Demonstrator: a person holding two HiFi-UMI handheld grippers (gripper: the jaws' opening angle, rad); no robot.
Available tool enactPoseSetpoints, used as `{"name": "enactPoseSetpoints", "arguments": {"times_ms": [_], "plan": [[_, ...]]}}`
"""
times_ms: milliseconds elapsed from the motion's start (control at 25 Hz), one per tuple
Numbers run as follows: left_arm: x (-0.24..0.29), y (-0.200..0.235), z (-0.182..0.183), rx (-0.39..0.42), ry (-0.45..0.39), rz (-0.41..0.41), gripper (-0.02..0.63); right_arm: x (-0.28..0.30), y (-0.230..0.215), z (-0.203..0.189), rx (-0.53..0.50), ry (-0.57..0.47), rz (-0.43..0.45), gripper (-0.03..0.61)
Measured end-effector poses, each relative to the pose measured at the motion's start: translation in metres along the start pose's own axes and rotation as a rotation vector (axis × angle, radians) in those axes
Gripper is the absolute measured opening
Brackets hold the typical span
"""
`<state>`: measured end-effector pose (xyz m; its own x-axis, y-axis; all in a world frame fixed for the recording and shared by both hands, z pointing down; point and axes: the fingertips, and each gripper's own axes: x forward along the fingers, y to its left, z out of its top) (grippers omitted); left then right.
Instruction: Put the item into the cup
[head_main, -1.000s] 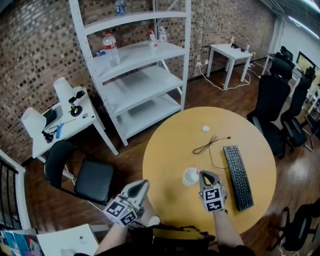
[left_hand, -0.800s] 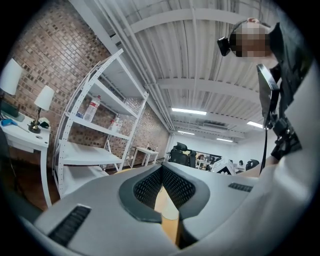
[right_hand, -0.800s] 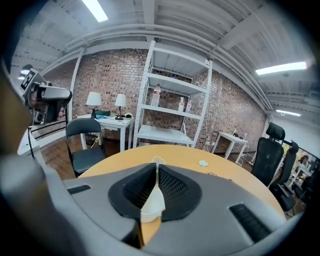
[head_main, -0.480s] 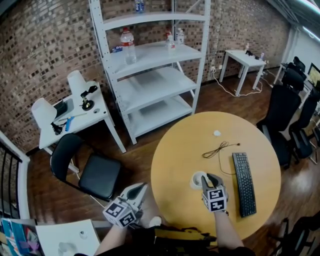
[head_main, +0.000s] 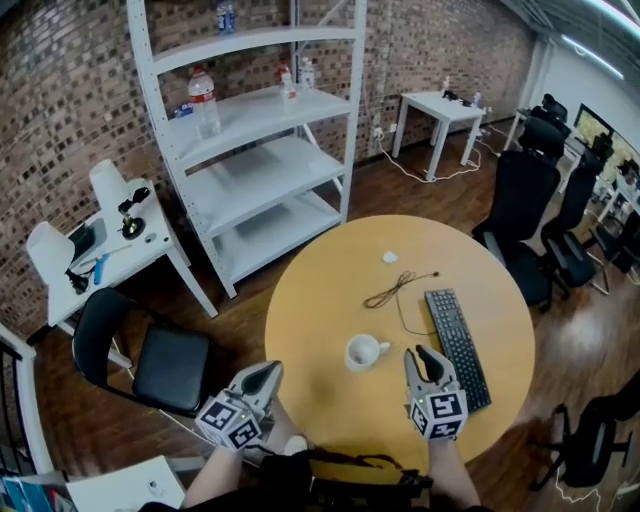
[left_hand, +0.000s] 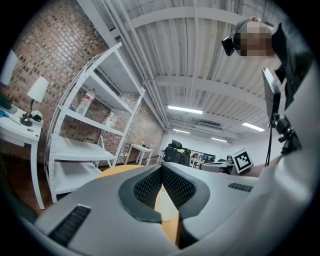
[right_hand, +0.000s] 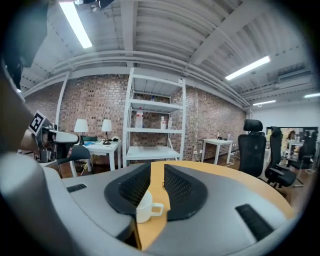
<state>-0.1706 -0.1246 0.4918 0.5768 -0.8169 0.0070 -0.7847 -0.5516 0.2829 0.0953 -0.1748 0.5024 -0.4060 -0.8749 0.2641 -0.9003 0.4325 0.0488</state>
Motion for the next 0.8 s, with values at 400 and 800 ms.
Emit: {"name": "enactPoseSetpoints", "arguments": {"times_ms": [400,800], "plan": [[0.057,-0.064,-0.002,0.016,0.015,-0.215,0.003,-0.132,-0.086,-0.016,0.13,-0.15,-0.291,0.084],[0.052,-0.075,-0.012,0.004,0.028,-0.223,0.003,-0.172,-0.099,-0.035,0.191,-0.205,-0.415,0.008]]}}
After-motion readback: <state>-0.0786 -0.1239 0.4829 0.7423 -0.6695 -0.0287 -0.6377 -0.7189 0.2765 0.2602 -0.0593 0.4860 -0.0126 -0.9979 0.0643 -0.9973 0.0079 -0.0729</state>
